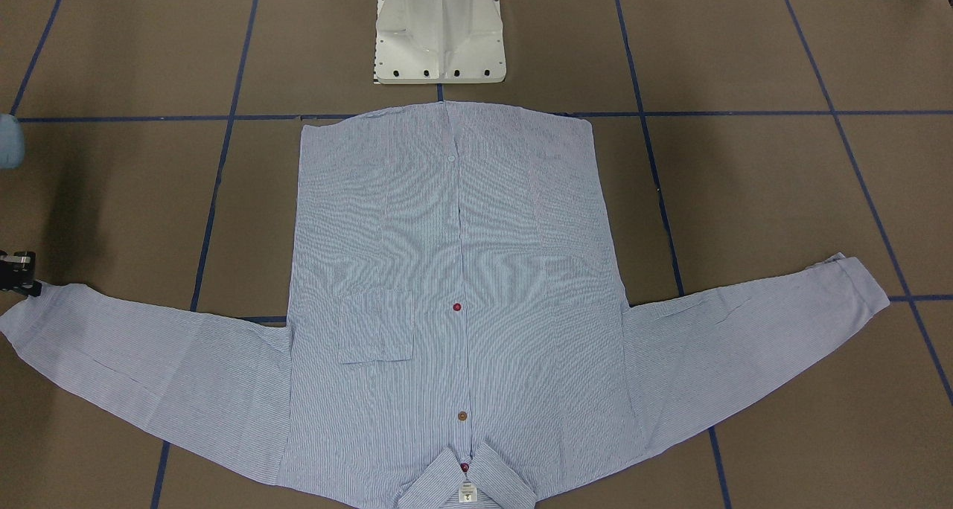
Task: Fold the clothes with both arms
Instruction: 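Lift the cuff with the right gripper and carry it across the chest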
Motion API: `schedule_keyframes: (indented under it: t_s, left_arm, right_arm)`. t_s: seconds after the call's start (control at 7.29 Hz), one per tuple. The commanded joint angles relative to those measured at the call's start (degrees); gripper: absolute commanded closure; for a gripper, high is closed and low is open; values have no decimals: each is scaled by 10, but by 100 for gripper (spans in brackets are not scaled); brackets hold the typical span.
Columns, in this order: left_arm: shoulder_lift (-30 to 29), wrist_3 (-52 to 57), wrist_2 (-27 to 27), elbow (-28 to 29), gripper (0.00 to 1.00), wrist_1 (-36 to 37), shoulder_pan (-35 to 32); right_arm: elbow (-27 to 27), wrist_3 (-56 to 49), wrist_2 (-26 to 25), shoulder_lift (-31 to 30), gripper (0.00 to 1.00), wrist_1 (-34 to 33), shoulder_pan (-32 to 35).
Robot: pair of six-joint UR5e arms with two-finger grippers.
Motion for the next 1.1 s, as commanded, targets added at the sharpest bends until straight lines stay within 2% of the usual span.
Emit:
schedule_keyframes:
  t_s: [0.0, 0.27, 0.55, 0.96]
  left_arm:
    - [0, 0, 0, 0, 1, 0, 0]
    - [1, 0, 1, 3, 1, 0, 0]
    - [1, 1, 1, 6, 1, 0, 0]
    - [4, 3, 0, 11, 1, 0, 0]
  right_arm:
    - [59, 2, 4, 4, 100, -1, -3]
    - [79, 3, 26, 63, 100, -1, -3]
    - [84, 51, 65, 151, 100, -32, -10]
    - [73, 105, 58, 282, 100, -105, -64]
